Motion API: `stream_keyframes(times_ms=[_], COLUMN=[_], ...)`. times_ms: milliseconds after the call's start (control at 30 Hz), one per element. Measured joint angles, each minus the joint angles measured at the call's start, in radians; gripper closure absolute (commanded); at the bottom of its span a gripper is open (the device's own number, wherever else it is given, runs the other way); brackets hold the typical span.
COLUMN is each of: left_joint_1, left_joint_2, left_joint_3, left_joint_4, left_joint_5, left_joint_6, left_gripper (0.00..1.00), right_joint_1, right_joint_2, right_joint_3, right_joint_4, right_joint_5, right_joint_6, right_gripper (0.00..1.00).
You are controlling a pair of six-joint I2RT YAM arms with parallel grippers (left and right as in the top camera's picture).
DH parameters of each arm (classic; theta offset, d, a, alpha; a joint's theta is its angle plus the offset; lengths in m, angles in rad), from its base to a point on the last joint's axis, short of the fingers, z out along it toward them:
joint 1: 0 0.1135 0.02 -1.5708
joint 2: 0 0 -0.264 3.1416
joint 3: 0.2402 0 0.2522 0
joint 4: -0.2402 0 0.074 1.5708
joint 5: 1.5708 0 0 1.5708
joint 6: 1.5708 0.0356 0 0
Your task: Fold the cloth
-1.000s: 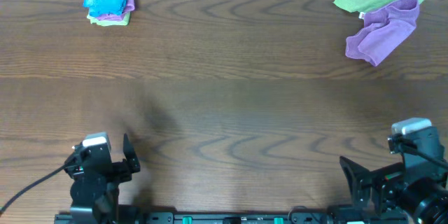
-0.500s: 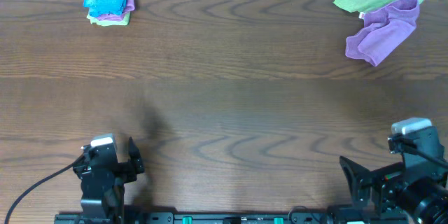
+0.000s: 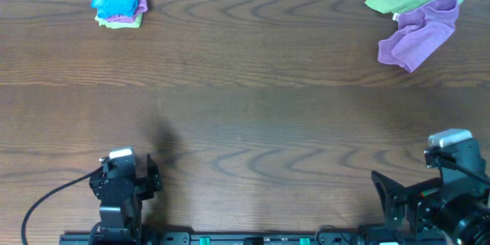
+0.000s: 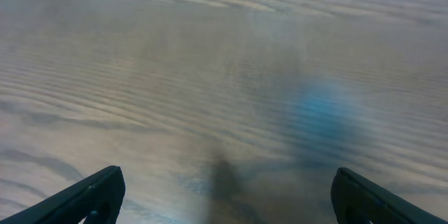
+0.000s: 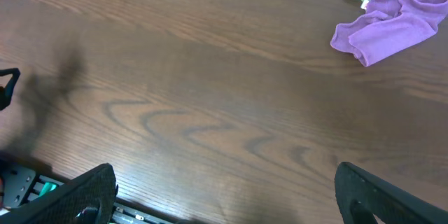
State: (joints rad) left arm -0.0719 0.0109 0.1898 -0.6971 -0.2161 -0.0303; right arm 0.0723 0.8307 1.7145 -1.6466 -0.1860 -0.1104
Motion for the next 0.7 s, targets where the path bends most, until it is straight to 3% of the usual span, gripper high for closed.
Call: stream_keyframes(times_ms=[700], left_joint_1=[0.000], left_joint_2=[-0.001], left_joint_3=[-0.017], left_joint_4=[0.015], left_joint_5=[0.007], left_joint_6=[0.005], left_gripper=[0.05], right_joint_1=[0.000], right_joint_2=[0.000], right_joint_3=[0.000], right_joint_4=[0.000], right_joint_5=[0.000], right_joint_6=[0.000], right_gripper=[0.01])
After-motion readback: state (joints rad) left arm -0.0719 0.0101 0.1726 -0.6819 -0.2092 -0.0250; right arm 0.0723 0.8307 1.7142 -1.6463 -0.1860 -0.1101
